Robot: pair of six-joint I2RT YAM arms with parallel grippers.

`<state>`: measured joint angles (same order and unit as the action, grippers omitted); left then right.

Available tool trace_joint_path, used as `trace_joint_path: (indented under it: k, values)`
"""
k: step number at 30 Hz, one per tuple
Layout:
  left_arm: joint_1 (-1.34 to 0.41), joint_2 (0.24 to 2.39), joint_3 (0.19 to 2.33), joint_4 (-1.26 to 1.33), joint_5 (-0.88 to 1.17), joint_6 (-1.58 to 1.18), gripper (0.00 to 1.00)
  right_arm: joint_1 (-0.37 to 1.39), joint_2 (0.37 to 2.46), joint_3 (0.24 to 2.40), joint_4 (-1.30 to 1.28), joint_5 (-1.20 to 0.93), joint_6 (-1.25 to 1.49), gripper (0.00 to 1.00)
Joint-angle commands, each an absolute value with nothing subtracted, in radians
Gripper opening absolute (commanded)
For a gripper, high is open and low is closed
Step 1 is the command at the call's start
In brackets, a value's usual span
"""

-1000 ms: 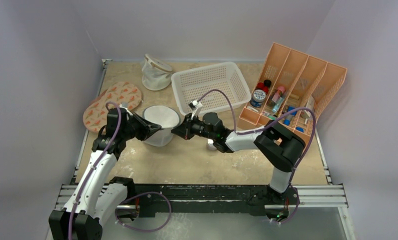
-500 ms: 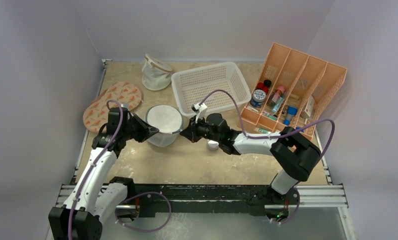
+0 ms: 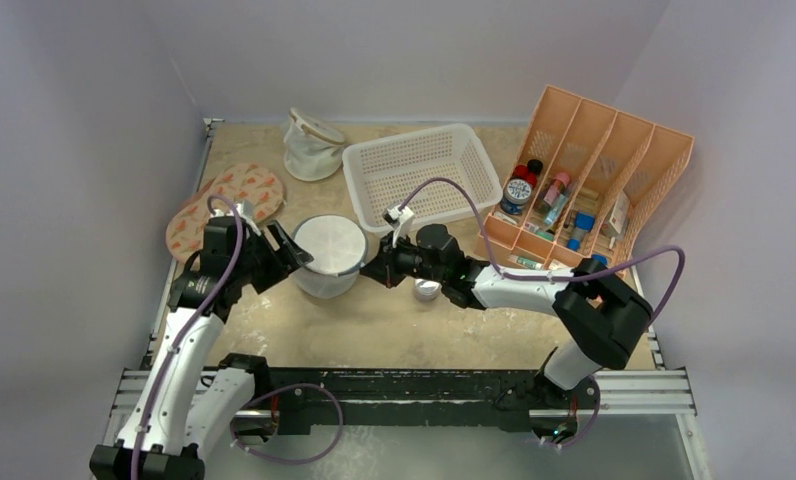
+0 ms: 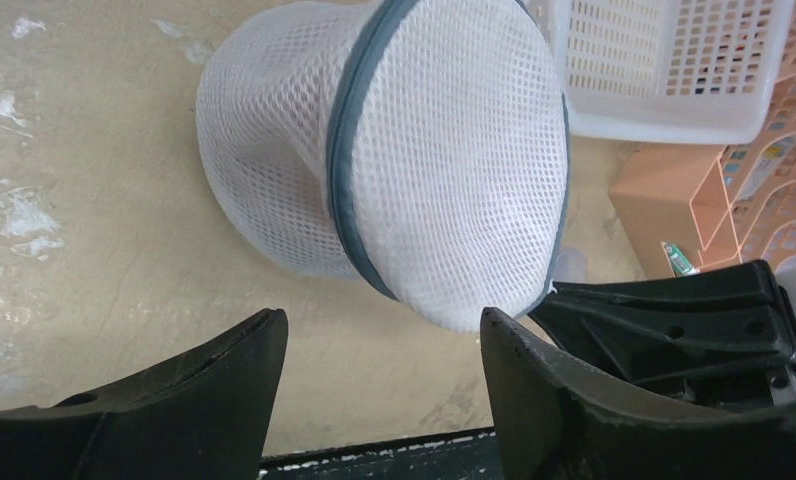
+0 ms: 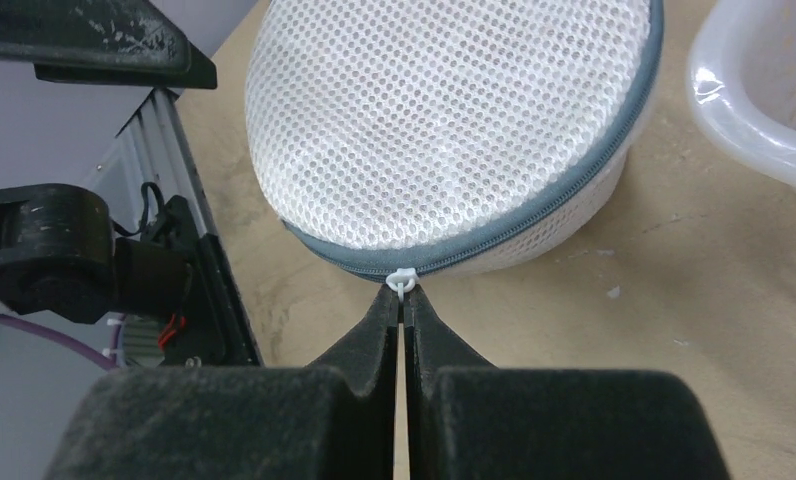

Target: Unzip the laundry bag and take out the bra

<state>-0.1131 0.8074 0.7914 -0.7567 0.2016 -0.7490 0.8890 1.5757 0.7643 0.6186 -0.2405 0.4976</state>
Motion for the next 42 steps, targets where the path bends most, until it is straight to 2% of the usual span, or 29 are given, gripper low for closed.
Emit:
trace_joint_path:
  k: [1,7,15,21,32,38,42]
  values:
    - [-0.137,0.726,0.757,-0.776,0.257,-0.768,0.72,0.885,1.571,0.803,0.703,-0.306,0.543,0.00]
    - [-0.152,0.652,0.686,-0.687,0.313,-0.901,0.77,0.886,1.581,0.802,0.759,-0.352,0.568,0.00]
    - [-0.210,0.760,0.653,-0.498,0.315,-0.991,0.74,0.907,1.582,0.803,0.763,-0.368,0.561,0.00]
    - [-0.319,0.868,0.701,-0.489,0.222,-0.967,0.54,0.932,1.604,0.832,0.731,-0.353,0.539,0.00]
    - [-0.322,0.932,0.713,-0.543,0.168,-0.892,0.11,0.931,1.565,0.761,0.632,-0.254,0.534,0.00]
    - [-0.321,0.939,0.712,-0.541,0.170,-0.875,0.00,0.916,1.521,0.702,0.612,-0.140,0.549,0.00]
    - [-0.319,0.948,0.710,-0.550,0.178,-0.855,0.00,0.867,1.501,0.664,0.611,-0.133,0.541,0.00]
